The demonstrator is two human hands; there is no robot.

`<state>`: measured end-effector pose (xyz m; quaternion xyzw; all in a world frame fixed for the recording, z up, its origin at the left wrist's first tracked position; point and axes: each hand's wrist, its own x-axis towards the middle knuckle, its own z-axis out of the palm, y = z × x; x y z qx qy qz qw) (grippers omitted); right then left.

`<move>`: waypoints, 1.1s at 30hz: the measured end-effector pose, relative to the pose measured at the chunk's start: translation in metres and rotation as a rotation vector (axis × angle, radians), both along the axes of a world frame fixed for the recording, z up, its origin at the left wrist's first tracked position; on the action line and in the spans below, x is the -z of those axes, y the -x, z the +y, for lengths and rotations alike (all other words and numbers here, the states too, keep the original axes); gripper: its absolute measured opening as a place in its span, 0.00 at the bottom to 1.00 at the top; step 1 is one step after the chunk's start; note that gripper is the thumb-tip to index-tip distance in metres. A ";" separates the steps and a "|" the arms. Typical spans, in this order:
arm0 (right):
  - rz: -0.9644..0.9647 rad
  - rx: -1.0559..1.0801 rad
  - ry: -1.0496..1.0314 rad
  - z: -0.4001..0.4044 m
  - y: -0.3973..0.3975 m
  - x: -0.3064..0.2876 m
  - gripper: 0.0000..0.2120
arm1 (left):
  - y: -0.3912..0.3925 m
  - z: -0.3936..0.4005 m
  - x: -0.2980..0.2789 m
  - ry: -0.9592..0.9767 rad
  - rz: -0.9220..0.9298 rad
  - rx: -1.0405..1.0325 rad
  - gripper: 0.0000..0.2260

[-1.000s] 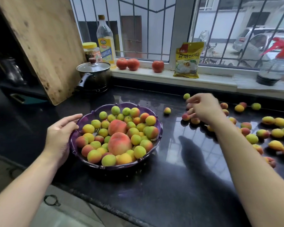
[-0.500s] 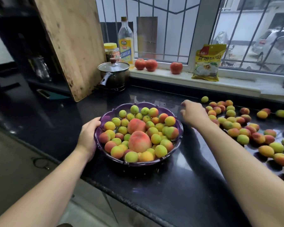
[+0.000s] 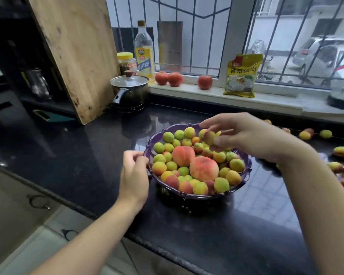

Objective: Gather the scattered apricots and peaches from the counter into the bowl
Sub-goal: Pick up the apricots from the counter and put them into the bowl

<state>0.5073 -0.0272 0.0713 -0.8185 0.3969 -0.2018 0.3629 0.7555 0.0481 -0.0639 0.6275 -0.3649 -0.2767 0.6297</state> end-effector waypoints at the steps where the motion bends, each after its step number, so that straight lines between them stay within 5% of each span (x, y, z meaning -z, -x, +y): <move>1: 0.038 -0.017 0.018 -0.002 -0.004 0.005 0.17 | -0.006 -0.008 -0.002 0.024 0.033 -0.029 0.12; 5: 0.071 -0.077 -0.016 -0.007 -0.012 0.017 0.16 | -0.027 -0.044 -0.012 0.054 0.075 0.083 0.13; 11: -0.141 -0.131 -0.328 -0.016 -0.019 0.034 0.14 | -0.037 -0.057 0.004 0.040 -0.063 0.212 0.16; 16: 0.286 -0.065 0.203 -0.004 -0.041 0.036 0.14 | -0.041 -0.056 0.006 0.056 -0.108 0.306 0.19; 22: 0.657 -0.221 0.590 0.004 -0.078 0.045 0.06 | -0.039 -0.055 0.004 0.087 -0.112 0.300 0.21; 29: 0.769 -0.268 0.632 0.006 -0.079 0.045 0.10 | -0.038 -0.057 0.007 0.115 -0.063 0.331 0.19; 33: 0.530 -0.108 0.428 -0.009 -0.057 0.025 0.16 | -0.039 -0.058 0.012 0.144 -0.011 0.365 0.19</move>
